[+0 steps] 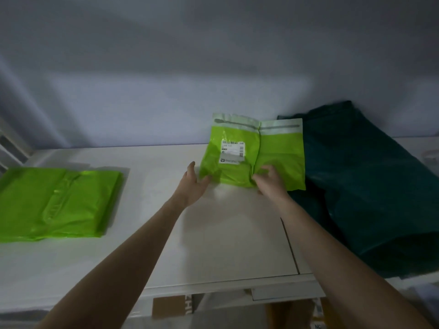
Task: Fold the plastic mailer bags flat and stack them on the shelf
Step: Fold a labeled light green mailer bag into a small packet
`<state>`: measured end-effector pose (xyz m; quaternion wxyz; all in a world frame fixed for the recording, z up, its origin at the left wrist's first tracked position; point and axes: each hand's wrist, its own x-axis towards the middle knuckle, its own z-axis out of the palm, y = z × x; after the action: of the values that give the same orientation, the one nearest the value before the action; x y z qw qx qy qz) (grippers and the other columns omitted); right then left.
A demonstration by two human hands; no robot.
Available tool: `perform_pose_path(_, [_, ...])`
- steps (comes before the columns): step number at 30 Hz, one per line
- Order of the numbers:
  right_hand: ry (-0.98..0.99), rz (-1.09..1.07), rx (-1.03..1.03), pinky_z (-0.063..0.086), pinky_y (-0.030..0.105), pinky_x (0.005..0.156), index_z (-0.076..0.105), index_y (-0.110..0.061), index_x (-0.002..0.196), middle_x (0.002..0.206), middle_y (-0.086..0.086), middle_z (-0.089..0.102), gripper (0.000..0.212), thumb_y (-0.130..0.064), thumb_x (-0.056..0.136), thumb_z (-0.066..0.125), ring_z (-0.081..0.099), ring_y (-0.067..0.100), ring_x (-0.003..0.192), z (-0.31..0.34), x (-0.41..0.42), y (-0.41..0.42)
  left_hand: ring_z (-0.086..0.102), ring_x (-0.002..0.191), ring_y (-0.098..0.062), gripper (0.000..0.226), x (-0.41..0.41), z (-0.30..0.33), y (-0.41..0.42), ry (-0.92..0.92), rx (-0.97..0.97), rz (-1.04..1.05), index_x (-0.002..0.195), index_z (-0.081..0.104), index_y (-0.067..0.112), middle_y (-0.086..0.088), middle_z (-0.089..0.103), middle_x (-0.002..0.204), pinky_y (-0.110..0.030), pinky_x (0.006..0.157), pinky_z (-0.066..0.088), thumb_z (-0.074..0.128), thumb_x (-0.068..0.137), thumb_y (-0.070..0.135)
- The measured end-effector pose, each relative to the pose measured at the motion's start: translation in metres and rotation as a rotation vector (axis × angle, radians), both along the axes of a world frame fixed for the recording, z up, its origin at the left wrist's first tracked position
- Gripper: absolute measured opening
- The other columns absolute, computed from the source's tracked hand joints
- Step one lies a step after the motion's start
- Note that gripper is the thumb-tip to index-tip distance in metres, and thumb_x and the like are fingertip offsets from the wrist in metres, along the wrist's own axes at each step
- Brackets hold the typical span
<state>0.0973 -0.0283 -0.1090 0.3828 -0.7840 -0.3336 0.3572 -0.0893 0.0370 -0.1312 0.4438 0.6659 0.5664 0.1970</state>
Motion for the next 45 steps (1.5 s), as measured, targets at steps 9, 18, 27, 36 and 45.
perform_pose_path(9, [0.098, -0.007, 0.048, 0.046, 0.031, 0.062, 0.042, -0.014, 0.122, 0.083, 0.000, 0.054, 0.037, -0.013, 0.087, 0.053, 0.056, 0.020, 0.077, -0.009, 0.002, 0.021, 0.047, 0.125, -0.024, 0.072, 0.025, -0.004, 0.011, -0.201, -0.078, 0.104, 0.148, 0.013, 0.015, -0.006, 0.044, 0.143, -0.029, 0.100, 0.036, 0.055, 0.092, 0.032])
perform_pose_path(18, [0.157, -0.077, 0.051, 0.037, 0.024, 0.058, 0.061, -0.001, 0.105, 0.099, 0.014, 0.062, 0.025, -0.017, 0.088, 0.056, 0.053, 0.021, 0.084, -0.019, -0.001, 0.016, 0.058, 0.098, -0.021, 0.054, 0.022, -0.007, 0.007, -0.465, -0.205, 0.450, 0.126, 0.039, 0.010, -0.011, 0.056, 0.117, -0.033, 0.086, 0.048, 0.064, 0.086, 0.038])
perform_pose_path(27, [0.181, -0.031, 0.125, 0.052, 0.044, 0.088, 0.066, -0.013, 0.095, 0.101, 0.012, 0.069, 0.020, -0.029, 0.087, 0.058, 0.064, 0.028, 0.094, -0.019, -0.018, 0.008, 0.068, 0.094, -0.019, 0.044, 0.004, 0.001, -0.005, -0.550, -0.224, 0.227, 0.114, 0.065, 0.006, -0.007, 0.071, 0.105, -0.031, 0.083, 0.056, 0.064, 0.086, 0.040])
perform_pose_path(36, [0.083, 0.033, 0.382, 0.036, 0.028, 0.066, 0.058, 0.009, 0.079, 0.070, 0.017, 0.055, 0.029, -0.016, 0.094, 0.053, 0.049, 0.017, 0.071, 0.004, -0.044, -0.017, 0.052, 0.056, -0.005, 0.033, -0.026, 0.024, -0.023, -0.559, -0.016, 0.280, 0.077, 0.063, 0.005, -0.004, 0.058, 0.070, -0.011, 0.052, 0.042, 0.062, 0.089, 0.035])
perform_pose_path(45, [-0.041, 0.023, 0.432, 0.020, 0.021, 0.045, 0.032, -0.014, 0.063, 0.057, 0.001, 0.027, 0.040, -0.027, 0.097, 0.049, 0.029, 0.010, 0.052, 0.026, -0.086, -0.047, 0.060, 0.068, -0.015, 0.031, -0.073, 0.046, -0.051, -0.567, 0.097, 0.202, 0.081, 0.066, 0.003, -0.008, 0.067, 0.078, -0.026, 0.063, 0.052, 0.057, 0.093, 0.030])
